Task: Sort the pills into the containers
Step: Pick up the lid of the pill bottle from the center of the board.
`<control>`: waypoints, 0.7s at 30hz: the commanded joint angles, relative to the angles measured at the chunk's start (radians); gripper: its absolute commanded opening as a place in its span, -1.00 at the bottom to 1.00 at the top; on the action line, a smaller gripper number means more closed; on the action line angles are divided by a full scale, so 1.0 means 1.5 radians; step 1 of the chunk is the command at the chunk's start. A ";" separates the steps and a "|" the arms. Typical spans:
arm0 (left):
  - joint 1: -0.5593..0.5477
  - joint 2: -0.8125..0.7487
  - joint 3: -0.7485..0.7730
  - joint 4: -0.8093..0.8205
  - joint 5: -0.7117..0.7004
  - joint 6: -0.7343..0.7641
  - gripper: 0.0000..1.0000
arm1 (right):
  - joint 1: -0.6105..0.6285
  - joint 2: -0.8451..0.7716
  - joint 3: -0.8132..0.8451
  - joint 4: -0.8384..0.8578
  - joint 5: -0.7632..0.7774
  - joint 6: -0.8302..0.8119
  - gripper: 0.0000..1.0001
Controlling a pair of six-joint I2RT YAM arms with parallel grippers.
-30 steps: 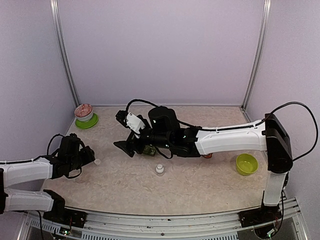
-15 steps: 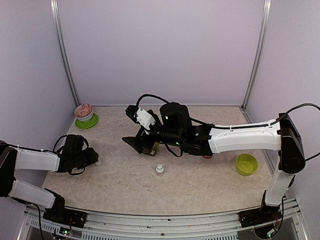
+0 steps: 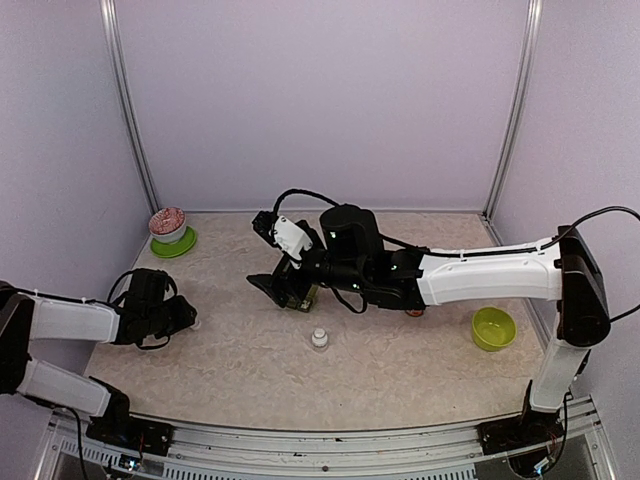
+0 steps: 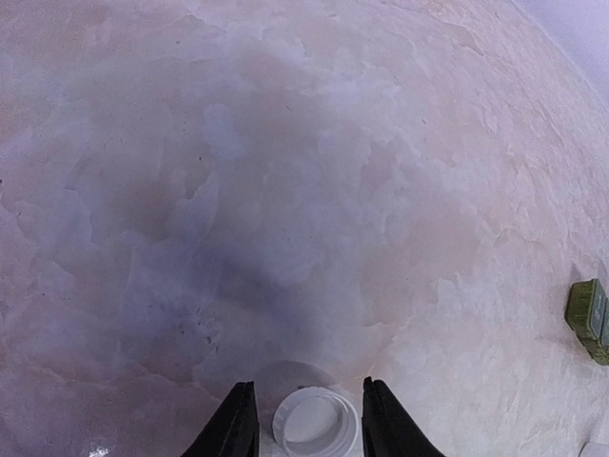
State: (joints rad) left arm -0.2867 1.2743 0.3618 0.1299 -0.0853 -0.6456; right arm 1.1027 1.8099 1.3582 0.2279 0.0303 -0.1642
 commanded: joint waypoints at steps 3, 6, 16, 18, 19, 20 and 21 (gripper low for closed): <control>0.006 -0.032 0.007 -0.041 -0.015 -0.010 -0.25 | -0.006 -0.003 0.010 -0.013 0.001 0.000 0.94; 0.008 -0.033 0.005 -0.048 -0.017 -0.011 -0.28 | -0.006 -0.002 0.011 -0.014 -0.001 0.002 0.94; 0.015 0.009 0.002 -0.032 0.019 -0.016 -0.31 | -0.006 0.003 0.012 -0.015 -0.005 0.002 0.94; 0.017 0.020 0.003 -0.025 0.026 -0.017 -0.33 | -0.006 0.003 0.012 -0.017 -0.006 0.003 0.94; 0.020 0.026 0.004 -0.023 0.032 -0.017 -0.38 | -0.006 0.003 0.012 -0.018 -0.005 0.003 0.95; 0.020 0.031 0.005 -0.021 0.038 -0.017 -0.41 | -0.006 0.002 0.013 -0.018 -0.004 0.003 0.95; 0.021 0.035 0.005 -0.019 0.043 -0.017 -0.42 | -0.006 0.002 0.012 -0.019 -0.003 0.002 0.95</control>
State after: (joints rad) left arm -0.2680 1.2976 0.3622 0.0837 -0.0597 -0.6701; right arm 1.1027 1.8099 1.3586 0.2115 0.0273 -0.1635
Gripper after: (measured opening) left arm 0.304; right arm 0.972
